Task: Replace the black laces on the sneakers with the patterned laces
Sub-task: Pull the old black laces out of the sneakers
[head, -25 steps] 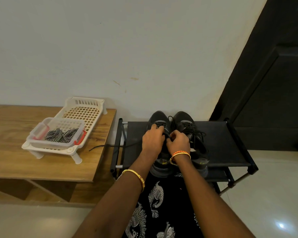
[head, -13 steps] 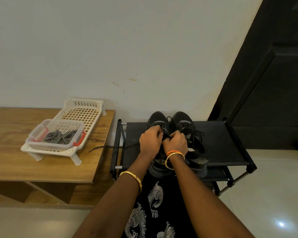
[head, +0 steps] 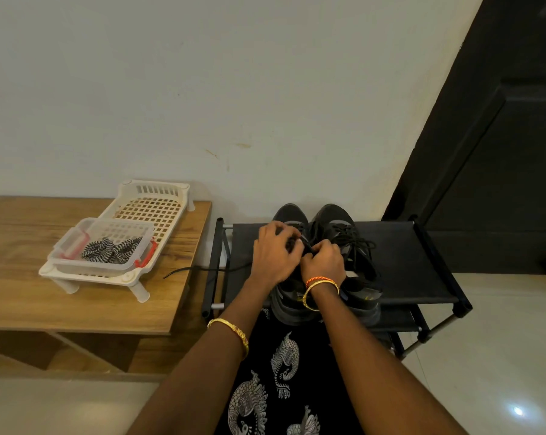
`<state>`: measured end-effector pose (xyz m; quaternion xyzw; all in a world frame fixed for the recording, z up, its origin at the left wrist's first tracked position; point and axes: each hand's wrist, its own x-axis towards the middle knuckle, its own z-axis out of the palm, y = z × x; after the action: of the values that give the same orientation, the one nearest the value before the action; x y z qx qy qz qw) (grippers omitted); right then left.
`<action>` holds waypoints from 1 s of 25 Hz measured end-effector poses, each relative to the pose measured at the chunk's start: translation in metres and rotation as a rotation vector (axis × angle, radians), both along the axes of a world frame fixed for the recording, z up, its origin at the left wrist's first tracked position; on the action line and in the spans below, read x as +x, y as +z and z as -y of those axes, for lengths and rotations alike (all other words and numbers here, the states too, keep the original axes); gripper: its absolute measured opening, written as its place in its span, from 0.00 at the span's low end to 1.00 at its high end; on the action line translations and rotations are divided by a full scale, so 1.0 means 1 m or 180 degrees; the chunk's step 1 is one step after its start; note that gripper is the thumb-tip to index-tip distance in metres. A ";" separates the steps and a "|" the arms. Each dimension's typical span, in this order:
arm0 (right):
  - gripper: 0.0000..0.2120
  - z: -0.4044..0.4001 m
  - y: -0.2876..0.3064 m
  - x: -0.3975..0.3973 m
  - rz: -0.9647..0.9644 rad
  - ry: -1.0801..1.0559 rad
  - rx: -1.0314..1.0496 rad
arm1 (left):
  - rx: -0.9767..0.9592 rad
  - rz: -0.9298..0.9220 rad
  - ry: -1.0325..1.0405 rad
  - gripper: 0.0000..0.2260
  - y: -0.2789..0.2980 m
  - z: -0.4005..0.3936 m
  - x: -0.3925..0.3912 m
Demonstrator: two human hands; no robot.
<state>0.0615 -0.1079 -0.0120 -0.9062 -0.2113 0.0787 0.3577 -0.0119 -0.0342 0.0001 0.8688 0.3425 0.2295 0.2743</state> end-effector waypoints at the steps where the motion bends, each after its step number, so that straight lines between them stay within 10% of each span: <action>1: 0.07 0.000 0.000 0.000 0.0016 0.0013 -0.0022 | 0.0397 -0.0214 -0.0098 0.10 -0.001 0.003 0.001; 13: 0.07 0.000 -0.001 -0.001 0.0102 0.0076 -0.0072 | 0.1235 -0.1196 -0.0088 0.13 0.004 0.008 0.014; 25: 0.07 0.002 -0.002 -0.002 0.0064 0.0039 0.0035 | -0.0009 0.0521 0.1065 0.10 0.006 0.000 -0.029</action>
<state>0.0599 -0.1101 -0.0140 -0.9037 -0.2209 0.0705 0.3600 -0.0411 -0.0342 0.0063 0.7778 0.4591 0.3413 0.2604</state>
